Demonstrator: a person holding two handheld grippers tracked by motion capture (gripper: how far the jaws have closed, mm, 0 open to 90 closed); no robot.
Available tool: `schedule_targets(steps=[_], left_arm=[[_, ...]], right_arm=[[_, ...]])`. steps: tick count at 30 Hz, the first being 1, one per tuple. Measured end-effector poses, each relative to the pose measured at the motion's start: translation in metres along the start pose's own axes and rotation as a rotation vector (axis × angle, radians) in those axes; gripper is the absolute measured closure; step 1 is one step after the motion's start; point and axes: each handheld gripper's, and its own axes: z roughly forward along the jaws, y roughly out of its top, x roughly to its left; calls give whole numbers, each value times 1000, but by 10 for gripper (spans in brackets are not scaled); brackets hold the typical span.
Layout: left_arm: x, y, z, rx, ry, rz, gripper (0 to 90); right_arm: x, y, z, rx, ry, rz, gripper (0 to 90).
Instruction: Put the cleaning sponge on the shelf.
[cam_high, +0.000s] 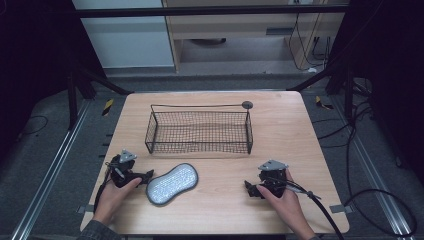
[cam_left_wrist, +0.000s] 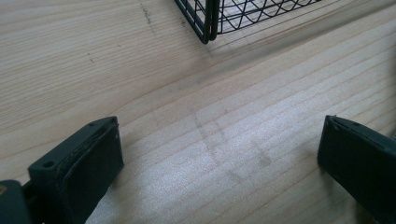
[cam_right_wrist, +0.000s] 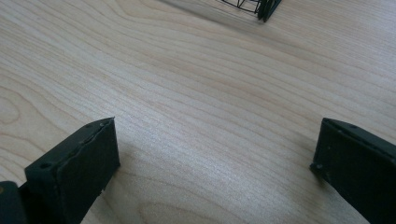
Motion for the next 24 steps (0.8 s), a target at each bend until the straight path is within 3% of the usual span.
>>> schedule_targets(steps=[6,9,13,16,19,24], left_arm=[[2,1,-1,-7,-12,-9,27],[6,4,-13,-66,-13,-28,35],[3,6,-27,-73,-21,-25,53],[-8,8,-39,-27,-24,19,50],[-13,11,-43,-18,-40,34,48],[-22,22,-48,2,-62,100,42]], right_arm=[[0,0,0,1,-5,3,4],[0,0,0,1,-5,2,4],[0,0,0,0,-4,4,4],[1,-1,-1,1,-11,10,4],[0,-1,-1,1,-13,9,4],[0,-1,-1,1,-11,8,4]])
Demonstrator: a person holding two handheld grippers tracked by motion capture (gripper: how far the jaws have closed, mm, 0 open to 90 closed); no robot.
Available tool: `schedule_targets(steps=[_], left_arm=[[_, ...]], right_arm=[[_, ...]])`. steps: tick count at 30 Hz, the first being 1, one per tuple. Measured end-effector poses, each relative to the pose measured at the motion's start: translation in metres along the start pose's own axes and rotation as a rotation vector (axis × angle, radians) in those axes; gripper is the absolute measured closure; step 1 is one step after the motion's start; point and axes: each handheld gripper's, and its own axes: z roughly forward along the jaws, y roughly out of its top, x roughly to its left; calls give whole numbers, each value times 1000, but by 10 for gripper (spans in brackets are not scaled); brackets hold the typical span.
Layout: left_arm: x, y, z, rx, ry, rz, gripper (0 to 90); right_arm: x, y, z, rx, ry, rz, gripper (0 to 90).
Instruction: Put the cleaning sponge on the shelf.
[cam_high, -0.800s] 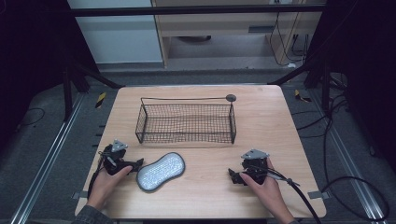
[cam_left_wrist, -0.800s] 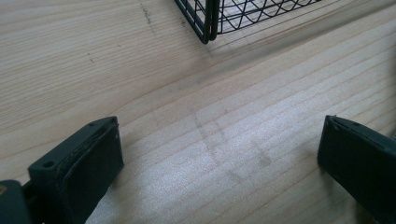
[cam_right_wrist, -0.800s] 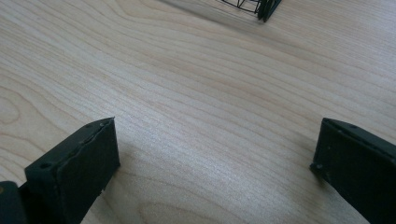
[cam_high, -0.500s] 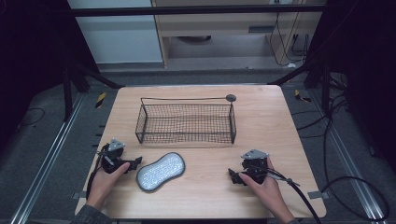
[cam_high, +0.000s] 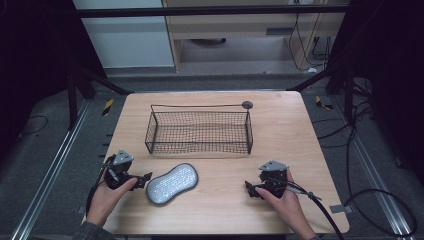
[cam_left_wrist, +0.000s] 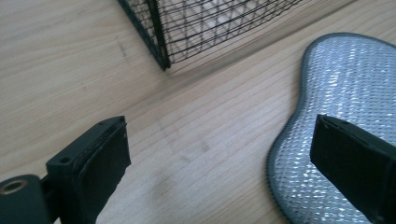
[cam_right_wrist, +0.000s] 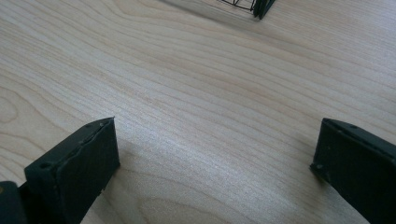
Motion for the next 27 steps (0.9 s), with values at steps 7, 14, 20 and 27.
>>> schedule_targets(steps=[7,14,20,27], left_arm=[[-17,6,-5,33,-74,84,49],[-23,17,-8,69,-111,129,49],[-38,30,7,149,-173,180,48],[-49,35,19,205,-196,218,48]], right_arm=[[-1,0,0,-1,5,-6,4],[-1,0,0,2,10,-8,4],[-1,0,0,1,10,-9,4],[-1,-1,-1,1,8,-8,4]])
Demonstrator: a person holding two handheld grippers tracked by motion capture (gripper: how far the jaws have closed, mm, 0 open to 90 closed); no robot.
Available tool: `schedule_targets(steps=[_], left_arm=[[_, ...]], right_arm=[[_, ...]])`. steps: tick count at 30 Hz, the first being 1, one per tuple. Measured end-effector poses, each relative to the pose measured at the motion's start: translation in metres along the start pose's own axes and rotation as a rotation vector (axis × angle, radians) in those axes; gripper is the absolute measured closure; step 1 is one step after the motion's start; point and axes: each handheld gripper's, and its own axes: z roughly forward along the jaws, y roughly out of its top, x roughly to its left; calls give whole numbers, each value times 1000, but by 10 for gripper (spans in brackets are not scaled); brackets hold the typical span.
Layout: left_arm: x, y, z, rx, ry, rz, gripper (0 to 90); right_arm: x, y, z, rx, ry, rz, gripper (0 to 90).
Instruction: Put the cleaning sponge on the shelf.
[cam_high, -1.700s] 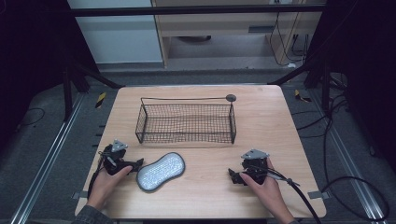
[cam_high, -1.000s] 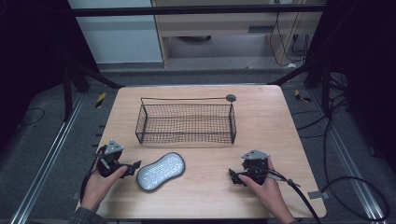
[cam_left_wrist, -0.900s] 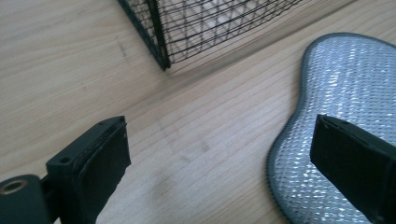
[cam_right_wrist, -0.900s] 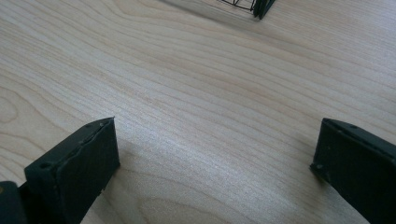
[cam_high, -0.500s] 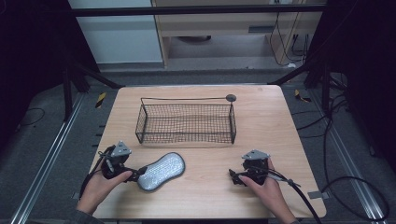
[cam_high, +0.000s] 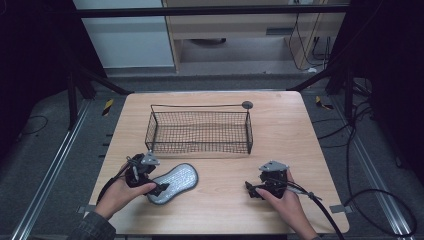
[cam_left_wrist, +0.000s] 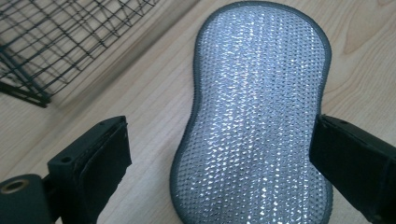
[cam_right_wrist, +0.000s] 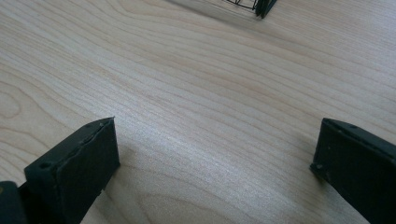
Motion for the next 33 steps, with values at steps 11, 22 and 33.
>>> schedule_targets(steps=[11,22,33], left_arm=[[-1,6,15,73,-40,23,39],[-3,12,26,110,-62,59,39],[-4,18,34,159,-63,62,37]], right_arm=[[0,0,0,1,3,0,4],[0,0,0,5,6,-6,4],[0,0,-1,5,5,-5,4]])
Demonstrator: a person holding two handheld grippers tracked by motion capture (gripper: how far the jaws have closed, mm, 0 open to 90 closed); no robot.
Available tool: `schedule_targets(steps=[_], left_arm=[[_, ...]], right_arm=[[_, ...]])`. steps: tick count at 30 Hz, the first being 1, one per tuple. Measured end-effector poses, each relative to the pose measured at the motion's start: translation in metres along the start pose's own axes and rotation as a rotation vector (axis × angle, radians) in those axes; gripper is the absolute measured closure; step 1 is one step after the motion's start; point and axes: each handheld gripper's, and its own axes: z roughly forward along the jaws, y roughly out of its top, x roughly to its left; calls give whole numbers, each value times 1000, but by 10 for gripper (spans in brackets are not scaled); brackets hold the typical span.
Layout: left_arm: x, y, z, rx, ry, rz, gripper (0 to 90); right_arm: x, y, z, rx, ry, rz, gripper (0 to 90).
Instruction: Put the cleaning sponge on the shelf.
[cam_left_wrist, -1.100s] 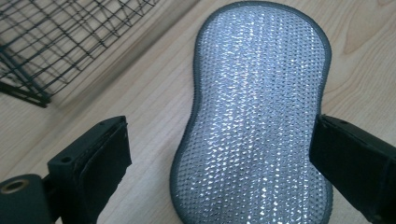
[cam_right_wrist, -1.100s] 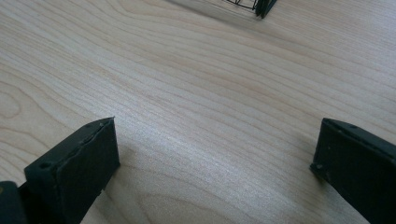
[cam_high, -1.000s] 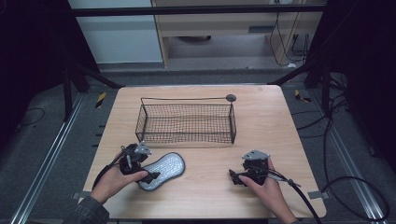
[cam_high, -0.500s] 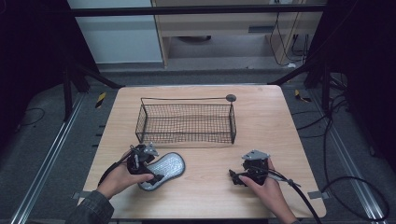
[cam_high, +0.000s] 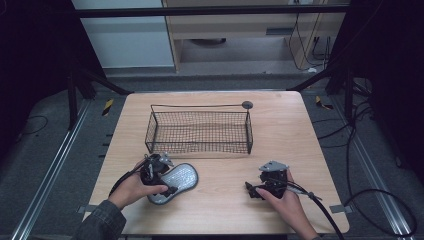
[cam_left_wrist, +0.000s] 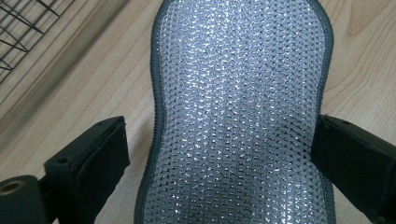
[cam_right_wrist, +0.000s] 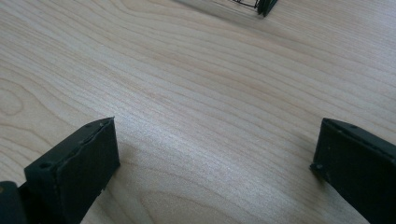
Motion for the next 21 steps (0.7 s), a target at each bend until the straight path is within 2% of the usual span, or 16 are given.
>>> schedule_targets(steps=[9,21], left_arm=[[-4,3,-5,-11,1,8,37],[-10,8,0,6,-6,20,36]], right_arm=[[0,0,0,1,1,0,4],[0,0,0,3,2,-5,4]])
